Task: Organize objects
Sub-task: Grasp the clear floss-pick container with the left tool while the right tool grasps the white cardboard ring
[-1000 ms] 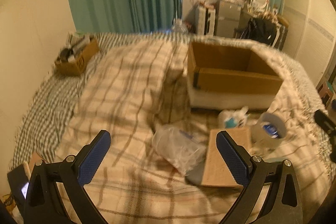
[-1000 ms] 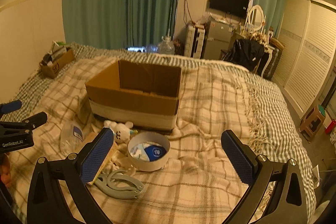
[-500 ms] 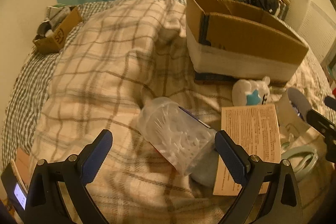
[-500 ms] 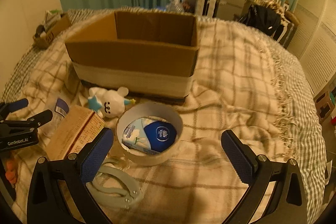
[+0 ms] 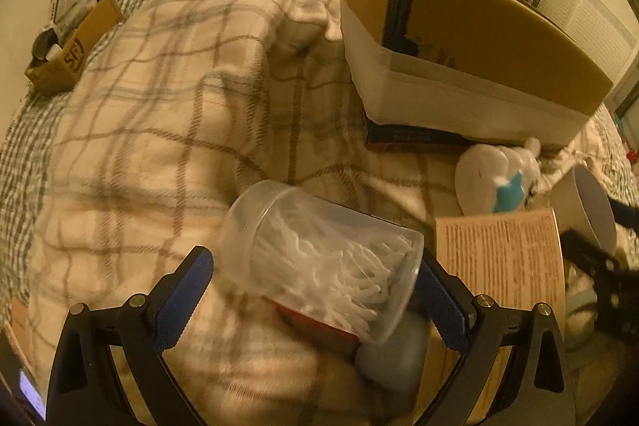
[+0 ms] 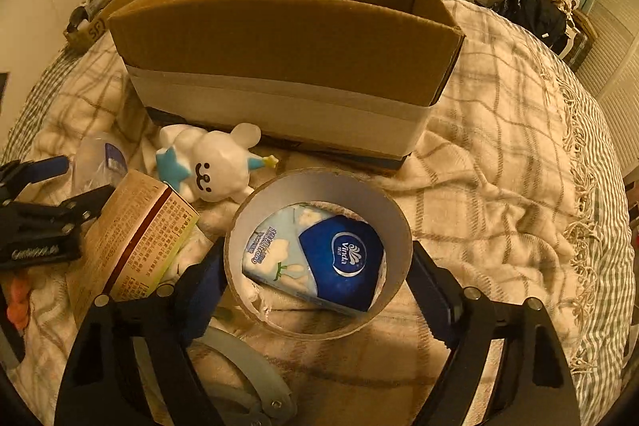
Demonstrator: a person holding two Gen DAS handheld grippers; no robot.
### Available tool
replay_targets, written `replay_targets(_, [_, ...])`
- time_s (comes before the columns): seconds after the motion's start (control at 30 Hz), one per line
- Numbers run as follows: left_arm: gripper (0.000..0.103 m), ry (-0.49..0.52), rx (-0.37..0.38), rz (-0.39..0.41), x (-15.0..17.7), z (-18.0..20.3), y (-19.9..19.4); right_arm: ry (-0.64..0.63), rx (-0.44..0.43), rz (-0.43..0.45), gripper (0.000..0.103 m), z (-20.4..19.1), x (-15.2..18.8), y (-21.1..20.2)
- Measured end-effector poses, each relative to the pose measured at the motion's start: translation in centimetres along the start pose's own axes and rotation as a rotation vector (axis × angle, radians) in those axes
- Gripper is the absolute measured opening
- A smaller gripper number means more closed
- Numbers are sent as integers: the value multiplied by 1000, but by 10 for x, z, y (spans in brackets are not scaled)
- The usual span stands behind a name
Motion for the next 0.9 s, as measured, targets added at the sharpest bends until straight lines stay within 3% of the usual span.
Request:
replay_targets(0.23, [98, -51, 100, -5, -10, -13, 18, 9, -7, -3, 84, 0, -2, 1])
replay_targets(0.37, [97, -14, 83, 20, -7, -6, 9, 17, -9, 13, 84, 0, -3, -5])
replay_targets(0.6, [96, 20, 27, 104, -2, 8, -36, 51, 9, 92, 83, 11, -4, -37])
replay_targets(0.9, [96, 43, 16, 243, -13, 24, -108, 80, -5, 205, 83, 25, -3, -108])
Point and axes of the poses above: each gripper's, at about its wrist camera, not at the fingertips, and y roughly the way its jaws point, z to its right, x to its underside, the point moved 2 cm from there along y, roughly the way its jaws point, and after that the axes turned 12 degrees about x, right-handed, at the moved point
